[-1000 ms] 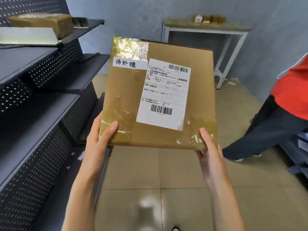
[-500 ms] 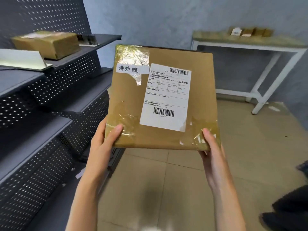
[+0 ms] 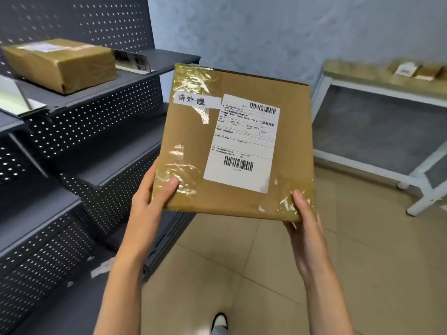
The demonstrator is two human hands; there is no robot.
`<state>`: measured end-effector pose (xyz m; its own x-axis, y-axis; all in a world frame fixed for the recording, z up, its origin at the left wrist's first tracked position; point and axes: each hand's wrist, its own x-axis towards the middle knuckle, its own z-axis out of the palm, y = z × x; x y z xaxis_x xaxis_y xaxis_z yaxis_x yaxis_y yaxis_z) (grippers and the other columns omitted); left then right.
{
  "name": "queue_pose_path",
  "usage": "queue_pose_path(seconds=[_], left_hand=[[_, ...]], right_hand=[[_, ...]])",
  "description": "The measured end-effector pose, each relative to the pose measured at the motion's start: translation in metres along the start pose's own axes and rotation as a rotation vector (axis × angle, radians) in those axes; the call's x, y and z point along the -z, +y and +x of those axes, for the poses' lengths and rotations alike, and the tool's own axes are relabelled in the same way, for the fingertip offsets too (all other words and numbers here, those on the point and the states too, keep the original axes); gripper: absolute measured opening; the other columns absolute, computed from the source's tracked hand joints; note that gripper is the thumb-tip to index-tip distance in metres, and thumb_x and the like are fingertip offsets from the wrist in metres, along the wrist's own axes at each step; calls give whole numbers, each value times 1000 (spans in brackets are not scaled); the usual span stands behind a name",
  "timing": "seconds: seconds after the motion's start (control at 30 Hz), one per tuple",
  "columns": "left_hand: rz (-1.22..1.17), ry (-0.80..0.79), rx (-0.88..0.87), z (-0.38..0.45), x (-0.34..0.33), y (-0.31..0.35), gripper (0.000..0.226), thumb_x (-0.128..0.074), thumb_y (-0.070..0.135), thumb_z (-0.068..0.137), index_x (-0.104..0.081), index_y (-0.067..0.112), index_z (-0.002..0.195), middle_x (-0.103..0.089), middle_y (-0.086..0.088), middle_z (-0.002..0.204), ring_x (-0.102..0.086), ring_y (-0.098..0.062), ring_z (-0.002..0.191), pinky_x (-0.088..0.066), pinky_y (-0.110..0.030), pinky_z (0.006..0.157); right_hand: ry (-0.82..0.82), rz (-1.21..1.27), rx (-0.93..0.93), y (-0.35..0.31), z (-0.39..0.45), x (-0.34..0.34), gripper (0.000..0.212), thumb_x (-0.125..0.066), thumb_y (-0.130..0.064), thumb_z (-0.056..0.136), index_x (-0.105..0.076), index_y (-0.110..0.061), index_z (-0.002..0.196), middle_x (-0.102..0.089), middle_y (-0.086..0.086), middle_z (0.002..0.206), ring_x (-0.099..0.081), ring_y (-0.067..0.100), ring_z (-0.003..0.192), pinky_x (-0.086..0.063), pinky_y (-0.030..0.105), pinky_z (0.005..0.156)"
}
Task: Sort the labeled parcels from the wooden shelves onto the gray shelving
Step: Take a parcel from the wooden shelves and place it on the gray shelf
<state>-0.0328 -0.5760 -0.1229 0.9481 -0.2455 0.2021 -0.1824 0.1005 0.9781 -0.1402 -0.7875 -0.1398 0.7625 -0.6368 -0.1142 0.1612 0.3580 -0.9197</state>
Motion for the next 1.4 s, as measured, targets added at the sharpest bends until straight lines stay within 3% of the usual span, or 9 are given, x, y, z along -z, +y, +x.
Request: queue_pose_path(seconds=[0.3,0.5,0.57,0.63,0.73,0.87,1.03,1.2,1.4], left_hand=[[-76,13,-37,154,-71,-18,55,-56,37,84,-50,22,137,-67,11,119,-62,-2,107,-46,-10,85],[-39,58,-20,224,-96,-33,60,-54,38,81,-49,20,138,-65,7,124,-61,-3,110,-46,-10,86],[-16,89,-20,246,-104,-40,58,-55,38,82,-50,21,137,-64,8,125,-60,-3,113,-45,-11,90],[6,128,-22,268,-112,-48,56,-59,37,84,-51,22,137,-63,9,126,-58,-3,115,-44,-13,95],[20,216,-31,302,-126,-59,58,-58,37,82,-49,25,139,-62,12,127,-58,-1,115,-45,-18,98],[43,356,-46,349,-154,-63,62,-56,39,81,-46,26,141,-63,15,126,-58,3,112,-45,-10,89],[87,509,-77,392,-183,-66,66,-59,43,83,-37,35,145,-56,19,133,-53,4,119,-41,-20,97],[138,632,-80,416,-183,-67,64,-62,40,85,-38,35,144,-58,20,129,-55,7,114,-44,-5,84],[183,737,-104,456,-164,-65,62,-62,37,87,-37,35,144,-58,22,129,-53,8,116,-41,-1,83]], right_hand=[[-31,-57,62,-44,167,-21,69,-75,-41,64,-58,-21,128,-71,-13,109,-64,-1,103,-42,30,102],[-66,-64,27,-44,254,-33,81,-80,-60,51,-61,-24,122,-71,-12,110,-64,1,104,-43,29,98],[-98,-46,3,-42,287,-37,61,-74,-50,63,-62,-25,117,-72,-13,105,-65,-1,99,-43,29,98],[-141,-32,-9,-39,324,-39,55,-70,-47,66,-61,-27,116,-72,-14,103,-65,-2,97,-44,28,97],[-211,-64,-37,-37,378,-50,92,-80,-62,48,-56,-24,129,-69,-10,116,-64,3,105,-44,28,95],[-351,-83,-78,-51,457,-65,97,-82,-65,50,-55,-23,134,-66,-7,123,-60,8,113,-41,35,104],[-436,-130,-113,-60,537,-88,128,-81,-75,32,-42,-25,144,-52,-3,141,-51,10,126,-36,39,111],[-606,-126,-129,-54,581,-123,113,-80,-74,37,-51,-27,136,-63,-8,127,-58,6,116,-39,36,108],[-712,-87,-138,-41,626,-186,119,-82,-73,37,-45,-31,142,-53,-9,139,-48,8,129,-31,40,114]])
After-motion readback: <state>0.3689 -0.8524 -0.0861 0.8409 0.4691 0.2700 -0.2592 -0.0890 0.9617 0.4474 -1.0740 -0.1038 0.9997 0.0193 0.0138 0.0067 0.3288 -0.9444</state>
